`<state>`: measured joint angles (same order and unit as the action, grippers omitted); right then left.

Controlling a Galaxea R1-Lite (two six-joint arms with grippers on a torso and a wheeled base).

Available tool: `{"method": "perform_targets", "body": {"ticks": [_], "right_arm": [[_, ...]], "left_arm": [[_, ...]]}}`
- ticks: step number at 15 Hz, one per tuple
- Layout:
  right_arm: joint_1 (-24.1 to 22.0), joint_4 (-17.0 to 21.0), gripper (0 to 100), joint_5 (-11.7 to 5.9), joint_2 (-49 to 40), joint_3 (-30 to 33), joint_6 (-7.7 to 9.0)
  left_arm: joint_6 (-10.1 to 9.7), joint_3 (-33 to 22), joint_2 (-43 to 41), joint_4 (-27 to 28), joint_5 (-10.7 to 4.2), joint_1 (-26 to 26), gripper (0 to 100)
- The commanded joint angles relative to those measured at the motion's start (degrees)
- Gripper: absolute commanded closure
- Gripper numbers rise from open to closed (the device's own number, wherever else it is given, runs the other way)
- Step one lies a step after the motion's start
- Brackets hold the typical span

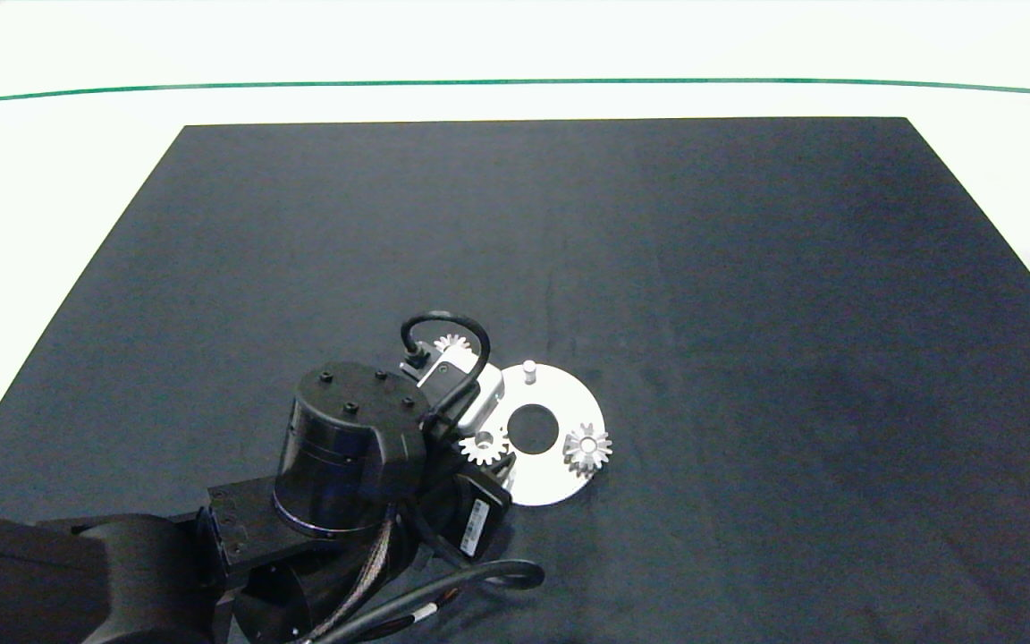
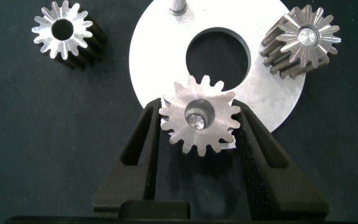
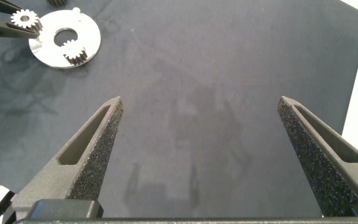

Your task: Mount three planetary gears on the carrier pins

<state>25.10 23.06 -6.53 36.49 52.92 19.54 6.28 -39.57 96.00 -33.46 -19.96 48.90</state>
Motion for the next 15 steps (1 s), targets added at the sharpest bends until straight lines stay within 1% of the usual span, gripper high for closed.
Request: {"method": "perform_targets", "body": {"ticks": [1,5,8,11,12,15], "right_arm": [[0.0,0.1,0,-0.06,-0.1,0.0,0.15],[0.0,0.2,0,-0.06,-0.1,0.0,0.15],[0.0,0.2,0,-0.06,-0.2,0.0,0.15],[0.0,0.2,0,-0.06,-0.3,0.0,0.15],[0.0,0.2,0,-0.06,-0.3,0.0,0.15],[0.0,0.2,0,-0.06,-0.3,0.0,0.15]], "left_arm": [[0.05,0.3,0.2,-0.3,-0.08,0.1,81],[-0.04,1.0,0.2,-0.4,-0.17,0.0,81],[-0.74,1.1,0.3,-0.4,-0.08,0.2,81],[-0.74,1.1,0.3,-0.4,-0.08,0.1,81],[-0.74,1.1,0.3,-0.4,-0.08,0.1,0],[-0.74,1.0,0.3,-0.4,-0.08,0.3,0]]}}
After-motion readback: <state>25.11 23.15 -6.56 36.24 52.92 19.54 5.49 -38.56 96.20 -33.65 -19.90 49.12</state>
